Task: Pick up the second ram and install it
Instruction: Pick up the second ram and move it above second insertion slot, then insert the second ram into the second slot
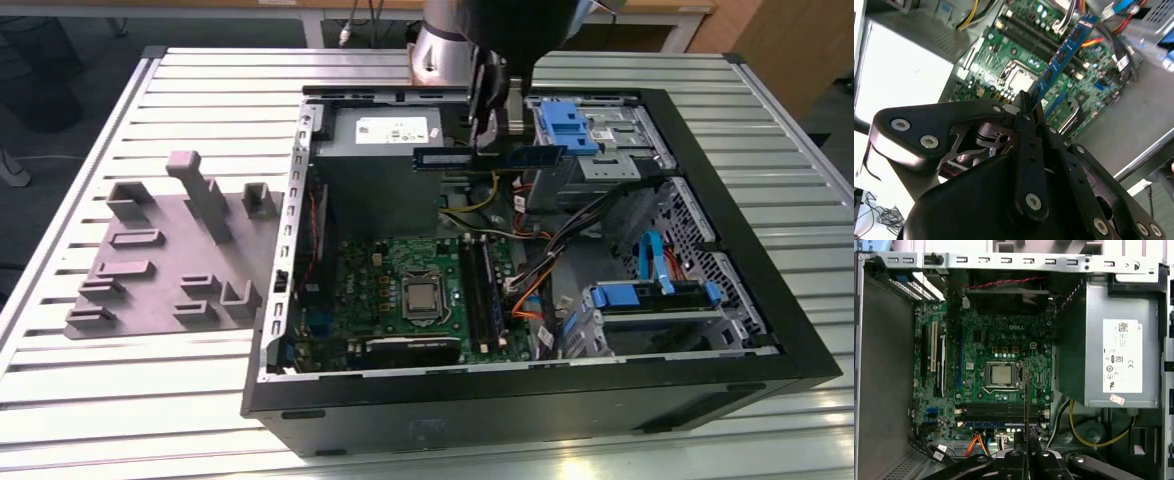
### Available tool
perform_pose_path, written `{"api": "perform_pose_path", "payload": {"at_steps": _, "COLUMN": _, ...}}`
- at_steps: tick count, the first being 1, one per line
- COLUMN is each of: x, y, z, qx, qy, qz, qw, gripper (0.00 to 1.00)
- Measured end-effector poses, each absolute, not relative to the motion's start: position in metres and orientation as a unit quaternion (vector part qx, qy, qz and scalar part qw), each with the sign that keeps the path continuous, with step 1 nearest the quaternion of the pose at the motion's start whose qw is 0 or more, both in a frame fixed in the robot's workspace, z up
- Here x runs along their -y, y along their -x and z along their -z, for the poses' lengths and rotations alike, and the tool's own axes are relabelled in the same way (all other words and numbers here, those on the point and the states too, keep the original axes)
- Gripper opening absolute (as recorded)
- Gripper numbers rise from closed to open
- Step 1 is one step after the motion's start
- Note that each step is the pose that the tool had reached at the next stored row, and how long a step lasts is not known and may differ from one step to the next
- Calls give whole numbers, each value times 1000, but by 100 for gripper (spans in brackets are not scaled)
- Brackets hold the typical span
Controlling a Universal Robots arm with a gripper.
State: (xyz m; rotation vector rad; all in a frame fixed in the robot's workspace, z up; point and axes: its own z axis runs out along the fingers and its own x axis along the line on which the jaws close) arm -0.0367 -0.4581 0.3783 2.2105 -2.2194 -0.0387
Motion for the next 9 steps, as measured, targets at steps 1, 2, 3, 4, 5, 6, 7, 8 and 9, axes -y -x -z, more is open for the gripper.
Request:
{"api": "perform_pose_path", "payload": {"at_steps": 1, "x": 458, "y": 36, "z": -378, "qx": 708, "qy": -706, "qz": 12, "qw": 4, "gripper": 14}}
{"api": "perform_pose_path", "payload": {"at_steps": 2, "x": 458, "y": 36, "z": -378, "qx": 709, "qy": -706, "qz": 12, "qw": 4, "gripper": 14}}
{"api": "perform_pose_path", "payload": {"at_steps": 3, "x": 458, "y": 36, "z": -378, "qx": 709, "qy": -706, "qz": 12, "qw": 4, "gripper": 14}}
{"api": "perform_pose_path", "payload": {"at_steps": 4, "x": 458, "y": 35, "z": -378, "qx": 708, "qy": -706, "qz": 12, "qw": 4, "gripper": 14}}
{"api": "perform_pose_path", "payload": {"at_steps": 5, "x": 458, "y": 33, "z": -378, "qx": 708, "qy": -706, "qz": 12, "qw": 4, "gripper": 14}}
{"api": "perform_pose_path", "payload": {"at_steps": 6, "x": 458, "y": 33, "z": -378, "qx": 708, "qy": -706, "qz": 12, "qw": 4, "gripper": 14}}
{"api": "perform_pose_path", "payload": {"at_steps": 7, "x": 458, "y": 33, "z": -378, "qx": 708, "qy": -706, "qz": 12, "qw": 4, "gripper": 14}}
{"api": "perform_pose_path", "payload": {"at_steps": 8, "x": 458, "y": 33, "z": -378, "qx": 708, "qy": -706, "qz": 12, "qw": 4, "gripper": 14}}
{"api": "perform_pose_path", "payload": {"at_steps": 9, "x": 458, "y": 33, "z": -378, "qx": 708, "qy": -706, "qz": 12, "qw": 4, "gripper": 14}}
